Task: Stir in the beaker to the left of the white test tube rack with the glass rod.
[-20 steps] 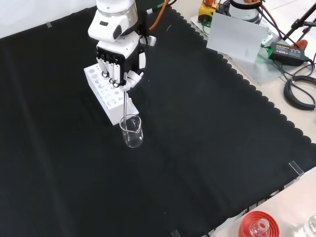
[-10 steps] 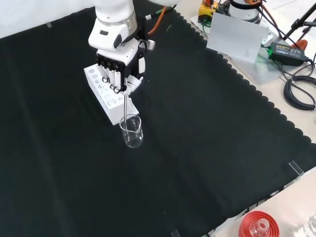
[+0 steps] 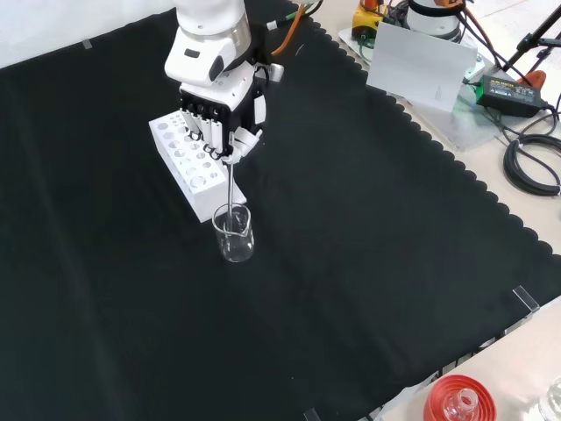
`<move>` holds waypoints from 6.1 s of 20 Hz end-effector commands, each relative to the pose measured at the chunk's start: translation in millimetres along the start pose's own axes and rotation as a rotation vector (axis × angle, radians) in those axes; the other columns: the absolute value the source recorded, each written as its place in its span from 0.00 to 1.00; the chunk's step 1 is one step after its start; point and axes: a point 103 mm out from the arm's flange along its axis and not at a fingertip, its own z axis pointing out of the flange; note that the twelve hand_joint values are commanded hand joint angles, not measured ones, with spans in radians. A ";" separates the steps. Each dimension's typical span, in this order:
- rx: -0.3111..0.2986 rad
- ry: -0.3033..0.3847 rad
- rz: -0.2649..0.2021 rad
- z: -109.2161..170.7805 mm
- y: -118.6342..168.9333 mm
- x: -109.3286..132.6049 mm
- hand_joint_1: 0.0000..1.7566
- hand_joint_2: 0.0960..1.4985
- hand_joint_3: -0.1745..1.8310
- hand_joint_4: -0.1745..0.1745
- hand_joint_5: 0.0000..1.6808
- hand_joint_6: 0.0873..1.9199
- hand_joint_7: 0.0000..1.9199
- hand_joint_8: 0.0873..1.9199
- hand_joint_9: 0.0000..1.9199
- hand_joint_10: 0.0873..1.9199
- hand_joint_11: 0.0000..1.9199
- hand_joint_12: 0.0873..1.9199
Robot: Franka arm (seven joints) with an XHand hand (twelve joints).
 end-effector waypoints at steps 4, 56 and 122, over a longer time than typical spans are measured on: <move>0.009 0.018 -0.029 -1.6 -12.0 19.5 0.76 0.34 0.50 0.00 0.72 0.31 0.70 0.41 0.88 0.24 0.81 0.32; 0.025 0.052 -0.087 0.8 28.0 -18.2 0.76 0.35 0.49 0.00 0.72 0.31 0.70 0.41 0.88 0.24 0.81 0.32; 0.074 0.054 -0.097 15.8 2.8 -3.6 0.76 0.35 0.49 0.00 0.72 0.30 0.70 0.41 0.88 0.24 0.81 0.32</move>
